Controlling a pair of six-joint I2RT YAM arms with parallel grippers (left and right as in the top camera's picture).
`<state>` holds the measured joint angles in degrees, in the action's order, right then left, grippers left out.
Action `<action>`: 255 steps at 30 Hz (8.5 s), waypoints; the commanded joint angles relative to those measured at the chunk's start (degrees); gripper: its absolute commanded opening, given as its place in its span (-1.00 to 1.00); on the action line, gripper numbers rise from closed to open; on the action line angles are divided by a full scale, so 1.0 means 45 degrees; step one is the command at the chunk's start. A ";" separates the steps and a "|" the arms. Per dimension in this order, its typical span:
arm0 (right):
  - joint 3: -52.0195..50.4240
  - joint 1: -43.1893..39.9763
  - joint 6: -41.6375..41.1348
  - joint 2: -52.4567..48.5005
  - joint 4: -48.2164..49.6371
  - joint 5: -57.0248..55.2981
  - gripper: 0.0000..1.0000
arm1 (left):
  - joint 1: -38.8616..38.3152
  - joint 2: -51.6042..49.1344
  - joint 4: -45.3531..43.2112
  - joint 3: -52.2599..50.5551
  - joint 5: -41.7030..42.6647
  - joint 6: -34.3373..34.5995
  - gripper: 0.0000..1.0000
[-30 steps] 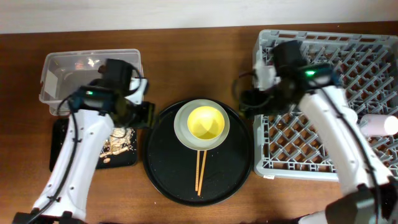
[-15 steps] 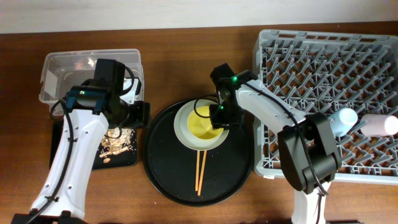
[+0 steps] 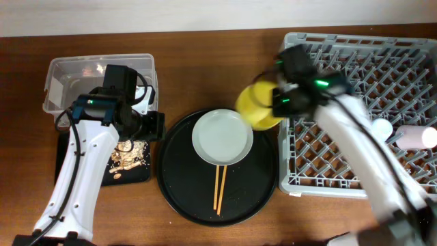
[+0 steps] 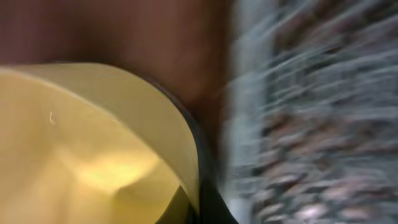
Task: Sort waste into correct bins and load items into the dishwasher rack
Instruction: 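Grasp the yellow bowl with the right gripper and place it in the rack, then grasp the white plate with the right gripper and lift it, then stand the white plate upright in the dish rack with the right gripper, then reach the right gripper to the tray and grasp one chopstick, then place the chopstick into the dish rack with the right gripper, then grasp the second chopstick from the tray with the right gripper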
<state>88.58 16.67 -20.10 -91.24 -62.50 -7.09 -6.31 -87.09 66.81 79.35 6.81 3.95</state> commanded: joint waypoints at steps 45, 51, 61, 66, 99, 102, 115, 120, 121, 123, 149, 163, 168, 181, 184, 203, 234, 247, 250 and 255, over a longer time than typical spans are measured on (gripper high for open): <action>0.0121 -0.6266 0.2259 -0.4328 0.4260 -0.7592 -0.38 | 0.0019 0.0131 -0.0068 0.0112 0.0622 -0.0058 0.45; 0.0131 -0.4075 0.2837 -0.0962 0.2569 0.1209 0.44 | 0.0019 0.0131 -0.0073 0.0112 0.0617 -0.0063 0.57; -0.0034 0.1035 0.0685 -0.3555 0.0243 0.3570 0.45 | 0.0019 0.0126 -0.0063 0.0112 0.0612 -0.0058 0.59; -0.0068 0.1472 -0.0515 -0.5678 -0.0209 0.3429 0.28 | 0.0019 0.0121 -0.0063 0.0112 0.0617 -0.0058 0.59; 0.0053 -0.3730 0.1341 -0.0063 0.4575 -1.1336 -0.92 | 0.0019 0.0121 -0.0126 0.0112 0.0622 -0.0063 0.60; 0.0053 -0.4333 0.1418 -0.0831 0.4624 -0.9704 -0.91 | 0.0019 0.0121 -0.0262 0.0112 0.0622 -0.0063 0.60; 0.0058 -0.4391 0.1365 -0.2943 0.4235 -1.0860 -0.92 | 0.0019 0.0121 -0.0355 0.0112 0.0622 -0.0063 0.62; 0.0223 -0.4391 0.1462 -0.1783 0.5391 -1.2337 -0.92 | 0.0019 0.0121 -0.0355 0.0112 0.0622 -0.0058 0.62; 0.0223 -0.4391 0.1753 -0.1763 0.5581 -1.2444 -0.92 | 0.0019 0.0121 -0.0355 0.0112 0.0622 -0.0063 0.62; 0.0219 -0.4391 0.2045 -0.1880 0.5663 -1.2925 -0.92 | 0.0019 0.0121 -0.0355 0.0112 0.0622 -0.0058 0.62; 0.0131 -0.4624 0.3313 -0.0772 0.3434 -0.5518 0.40 | 0.0019 0.0121 -0.0355 0.0112 0.0622 -0.0063 0.68; -0.2040 0.1826 0.0272 -0.0189 -0.0408 0.5027 0.58 | 0.0019 0.0117 -0.0257 0.0039 0.0141 0.0228 0.70; -0.3963 0.4692 -0.1783 -0.1783 0.2069 0.3502 0.46 | 0.0019 0.0117 -0.0301 -0.0175 0.0131 0.0321 0.71; -0.4099 0.6047 -0.4643 -0.4595 0.2628 0.1457 0.06 | 0.0019 0.0117 -0.0403 -0.0534 0.0146 0.0321 0.73; -0.4503 0.6047 -0.5076 -0.4595 0.2623 0.1472 -0.24 | 0.0019 0.0117 -0.0403 -0.0534 0.0146 0.0316 0.73; -0.1073 0.1428 0.0476 -0.0010 -0.1214 0.1506 -0.92 | 0.0019 0.0117 -0.0408 -0.0534 0.0141 0.0311 0.84; 0.0971 0.0272 0.1690 -0.1103 -0.1248 0.3492 -0.07 | 0.0019 0.0117 -0.0408 -0.0554 0.0136 0.0311 0.86; -0.3381 0.5863 -0.3016 -0.3823 0.3181 0.2735 0.02 | 0.0019 0.0117 -0.0437 -0.0559 0.0087 0.0316 0.86; -0.3400 0.6353 -0.3521 -0.4692 0.3245 0.2720 0.02 | 0.0019 0.0117 -0.0452 -0.0559 0.0087 0.0311 0.86; -0.3405 0.6426 -0.5042 -0.5425 0.2021 0.1311 -0.37 | 0.0019 0.0117 -0.0452 -0.0559 0.0087 0.0311 0.86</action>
<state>74.15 45.54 -37.93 -113.47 -50.11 4.29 -6.31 -87.09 64.90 77.45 7.42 4.82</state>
